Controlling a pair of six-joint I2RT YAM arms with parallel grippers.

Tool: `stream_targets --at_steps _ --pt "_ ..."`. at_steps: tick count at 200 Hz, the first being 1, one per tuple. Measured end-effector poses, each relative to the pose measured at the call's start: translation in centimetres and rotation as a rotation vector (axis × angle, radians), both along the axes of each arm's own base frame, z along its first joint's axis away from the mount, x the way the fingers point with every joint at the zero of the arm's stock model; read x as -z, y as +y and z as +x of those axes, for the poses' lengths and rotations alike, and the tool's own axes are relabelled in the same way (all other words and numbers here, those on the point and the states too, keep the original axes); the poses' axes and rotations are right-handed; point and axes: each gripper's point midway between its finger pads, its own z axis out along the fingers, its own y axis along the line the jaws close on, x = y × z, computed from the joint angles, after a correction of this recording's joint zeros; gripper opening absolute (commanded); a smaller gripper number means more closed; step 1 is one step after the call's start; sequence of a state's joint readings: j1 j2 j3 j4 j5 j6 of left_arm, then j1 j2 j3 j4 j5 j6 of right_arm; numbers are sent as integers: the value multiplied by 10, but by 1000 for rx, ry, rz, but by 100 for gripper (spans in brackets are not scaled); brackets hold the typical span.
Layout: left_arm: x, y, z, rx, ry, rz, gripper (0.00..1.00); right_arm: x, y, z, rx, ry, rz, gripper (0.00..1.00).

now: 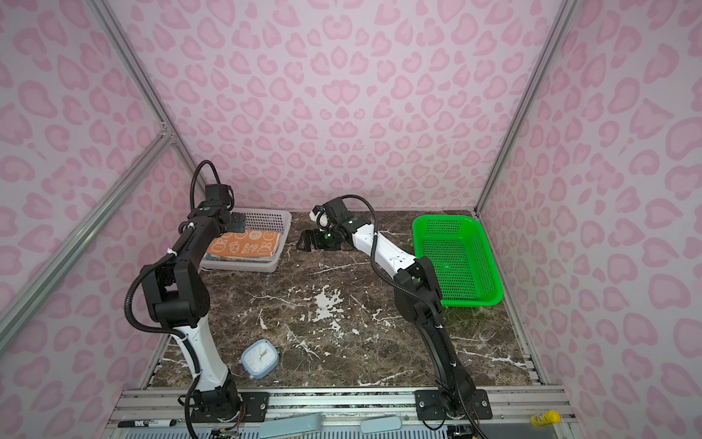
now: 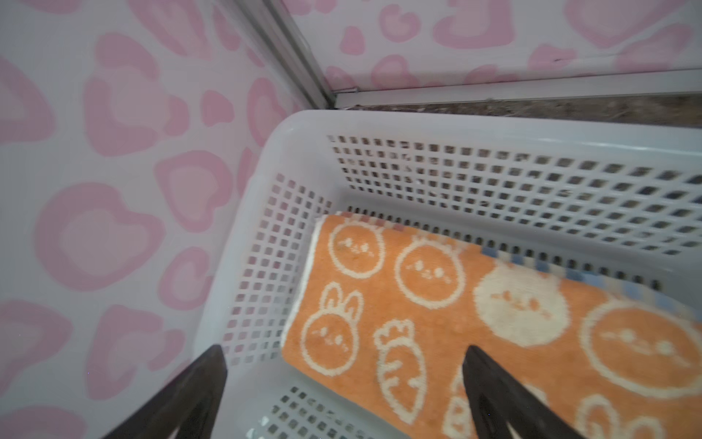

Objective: Fold and stack the towels

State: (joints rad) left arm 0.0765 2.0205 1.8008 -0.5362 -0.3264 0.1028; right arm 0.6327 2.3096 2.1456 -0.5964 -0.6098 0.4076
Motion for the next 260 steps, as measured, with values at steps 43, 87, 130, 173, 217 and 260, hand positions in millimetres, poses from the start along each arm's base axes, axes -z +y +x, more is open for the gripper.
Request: stream_targets --at_steps 43,87,130,173,217,260 --pt "54 -46 9 48 68 -184 98 12 -13 -3 10 27 -25 98" --pt "99 -55 6 37 188 -228 98 19 -31 0 38 46 -37 98" --pt "95 -56 4 37 199 -225 98 13 -39 3 54 39 -36 98" --pt "30 -75 5 79 83 -197 98 -48 -97 13 187 -83 -58 98" --pt "-100 -166 -11 257 -195 -146 98 -65 -214 14 474 -195 -257 98" --pt "-111 -289 -51 480 -231 -105 98 -18 -336 -2 745 -141 -541 98"
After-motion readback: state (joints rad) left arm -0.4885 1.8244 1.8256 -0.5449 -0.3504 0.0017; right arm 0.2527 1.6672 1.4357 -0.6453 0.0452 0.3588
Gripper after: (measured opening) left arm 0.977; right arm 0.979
